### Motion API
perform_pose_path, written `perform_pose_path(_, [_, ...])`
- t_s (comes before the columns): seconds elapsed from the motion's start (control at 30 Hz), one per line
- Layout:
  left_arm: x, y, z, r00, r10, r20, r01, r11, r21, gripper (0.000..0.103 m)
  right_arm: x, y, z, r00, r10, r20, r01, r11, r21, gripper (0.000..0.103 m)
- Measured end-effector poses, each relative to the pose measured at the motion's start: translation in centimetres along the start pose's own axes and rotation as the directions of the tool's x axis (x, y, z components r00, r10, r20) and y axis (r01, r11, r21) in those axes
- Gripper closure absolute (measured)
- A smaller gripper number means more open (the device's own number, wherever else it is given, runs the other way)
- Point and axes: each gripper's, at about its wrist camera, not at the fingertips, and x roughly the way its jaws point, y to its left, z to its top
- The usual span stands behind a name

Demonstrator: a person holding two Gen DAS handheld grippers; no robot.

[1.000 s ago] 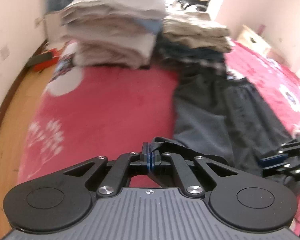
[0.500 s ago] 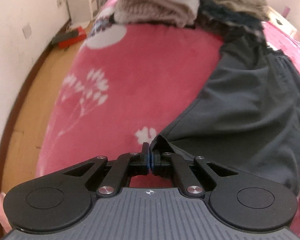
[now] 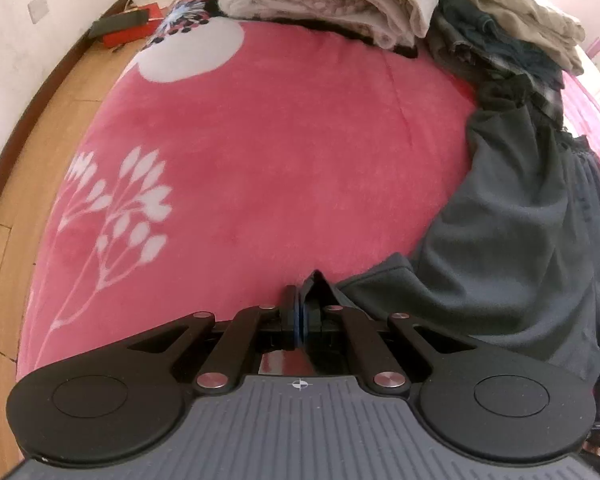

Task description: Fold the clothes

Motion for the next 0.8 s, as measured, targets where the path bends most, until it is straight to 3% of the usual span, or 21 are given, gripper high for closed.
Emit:
perform_pose_path(0.03, [0.1, 0.1, 0.1, 1.0, -0.004, -0.002, 0.004, 1.0, 0.0, 0.103, -0.1, -0.5, -0.1, 1.0, -0.002, 0.008, 0.001, 0.999, 0.042, 0.077])
perform_pose_path(0.07, [0.1, 0.2, 0.2, 1.0, -0.008, -0.005, 0.008, 1.0, 0.001, 0.103, -0.4, -1.5, -0.2, 1.0, 0.006, 0.021, -0.008, 0.995, 0.1, 0.095])
perform_pose_path(0.13, [0.2, 0.5, 0.3, 1.0, -0.019, -0.006, 0.019, 1.0, -0.001, 0.103, -1.2, -3.7, -0.3, 0.998, 0.029, 0.056, -0.041, 0.974, 0.225, 0.098])
perform_pose_path(0.17, [0.2, 0.5, 0.3, 1.0, -0.022, -0.006, 0.022, 1.0, -0.004, 0.103, -1.9, -5.4, -0.8, 0.994, 0.042, 0.098, -0.071, 0.945, 0.32, 0.098])
perform_pose_path(0.2, [0.2, 0.6, 0.4, 1.0, -0.025, -0.007, 0.025, 1.0, -0.007, 0.103, -2.7, -7.5, -1.7, 0.987, 0.041, 0.152, -0.105, 0.894, 0.435, 0.098])
perform_pose_path(0.27, [0.2, 0.6, 0.5, 1.0, -0.027, -0.009, 0.027, 1.0, -0.006, 0.103, -3.9, -11.5, -4.0, 0.972, 0.002, 0.237, -0.157, 0.753, 0.638, 0.098])
perform_pose_path(0.33, [0.2, 0.5, 0.5, 1.0, -0.024, -0.009, 0.024, 1.0, 0.002, 0.103, -4.1, -14.6, -6.6, 0.963, -0.057, 0.263, -0.179, 0.597, 0.782, 0.097])
perform_pose_path(0.37, [0.2, 0.5, 0.5, 1.0, -0.024, -0.009, 0.024, 1.0, 0.004, 0.103, -4.1, -15.6, -7.8, 0.963, -0.081, 0.258, -0.176, 0.538, 0.825, 0.097])
perform_pose_path(0.5, [0.2, 0.5, 0.5, 1.0, -0.023, -0.007, 0.023, 1.0, 0.013, 0.103, -3.9, -16.8, -10.2, 0.961, -0.103, 0.256, -0.191, 0.422, 0.886, 0.095])
perform_pose_path(0.57, [0.2, 0.4, 0.5, 1.0, -0.023, -0.006, 0.023, 1.0, 0.014, 0.103, -3.7, -17.0, -10.5, 0.961, -0.107, 0.256, -0.197, 0.389, 0.9, 0.094])
perform_pose_path(0.63, [0.2, 0.4, 0.5, 1.0, -0.022, -0.006, 0.022, 1.0, 0.015, 0.103, -4.4, -17.1, -10.4, 0.957, -0.133, 0.257, -0.189, 0.386, 0.903, 0.093])
perform_pose_path(0.73, [0.3, 0.4, 0.5, 1.0, -0.022, -0.007, 0.022, 1.0, 0.017, 0.102, -4.0, -17.0, -9.8, 0.963, -0.133, 0.233, -0.153, 0.44, 0.885, 0.086])
perform_pose_path(0.8, [0.3, 0.4, 0.5, 1.0, -0.023, -0.008, 0.023, 1.0, 0.02, 0.102, -3.6, -16.9, -9.4, 0.968, -0.13, 0.214, -0.127, 0.479, 0.868, 0.076])
